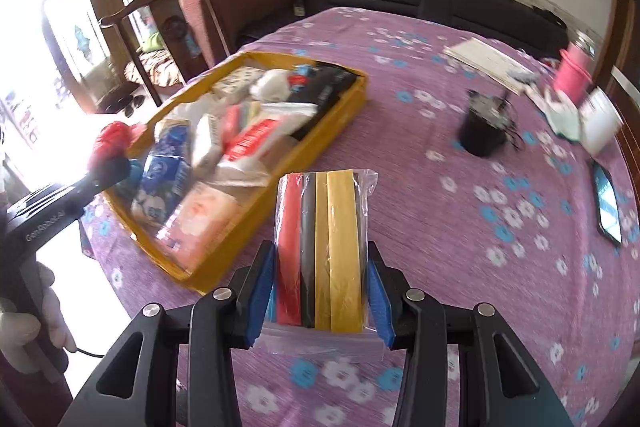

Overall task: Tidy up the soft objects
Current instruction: 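Carry the red bag and straw pack over the yellow tray with both tools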

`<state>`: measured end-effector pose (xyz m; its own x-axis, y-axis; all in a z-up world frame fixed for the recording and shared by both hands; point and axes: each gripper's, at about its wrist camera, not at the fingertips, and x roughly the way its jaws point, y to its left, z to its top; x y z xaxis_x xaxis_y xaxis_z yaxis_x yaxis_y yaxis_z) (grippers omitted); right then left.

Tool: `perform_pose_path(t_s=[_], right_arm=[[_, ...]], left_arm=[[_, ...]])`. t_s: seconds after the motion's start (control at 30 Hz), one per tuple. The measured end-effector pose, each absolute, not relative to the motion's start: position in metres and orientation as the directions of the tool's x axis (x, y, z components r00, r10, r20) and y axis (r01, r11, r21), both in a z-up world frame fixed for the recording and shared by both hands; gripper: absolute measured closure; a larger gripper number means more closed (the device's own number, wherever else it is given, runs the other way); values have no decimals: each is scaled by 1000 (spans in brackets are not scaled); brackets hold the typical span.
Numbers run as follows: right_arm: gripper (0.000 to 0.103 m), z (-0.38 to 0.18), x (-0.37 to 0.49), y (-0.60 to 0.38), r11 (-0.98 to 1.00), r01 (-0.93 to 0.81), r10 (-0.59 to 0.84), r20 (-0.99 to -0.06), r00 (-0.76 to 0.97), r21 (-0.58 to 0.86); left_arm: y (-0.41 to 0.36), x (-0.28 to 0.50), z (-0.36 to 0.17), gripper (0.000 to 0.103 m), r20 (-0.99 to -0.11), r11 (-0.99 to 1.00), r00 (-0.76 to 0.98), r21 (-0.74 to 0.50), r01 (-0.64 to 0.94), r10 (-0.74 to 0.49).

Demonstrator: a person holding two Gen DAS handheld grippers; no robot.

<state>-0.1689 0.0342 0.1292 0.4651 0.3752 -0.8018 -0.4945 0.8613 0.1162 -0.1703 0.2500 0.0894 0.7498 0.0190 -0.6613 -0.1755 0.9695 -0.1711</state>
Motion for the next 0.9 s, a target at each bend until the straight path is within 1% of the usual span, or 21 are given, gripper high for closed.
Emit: perform_pose_path(t_s=[0.4, 0.6, 0.9], right_arm=[[56, 140, -156, 102, 804, -586, 419, -795, 438, 102], [56, 137, -143, 122, 790, -601, 438, -797, 416, 120], [56, 134, -117, 134, 794, -590, 449, -797, 404, 148]], left_arm=[[278, -144, 93, 72, -666, 973, 740, -103, -208, 88], [290, -123, 87, 72, -688, 974, 715, -54, -221, 124], [299, -97, 69, 71, -728, 976, 675, -37, -213, 120]])
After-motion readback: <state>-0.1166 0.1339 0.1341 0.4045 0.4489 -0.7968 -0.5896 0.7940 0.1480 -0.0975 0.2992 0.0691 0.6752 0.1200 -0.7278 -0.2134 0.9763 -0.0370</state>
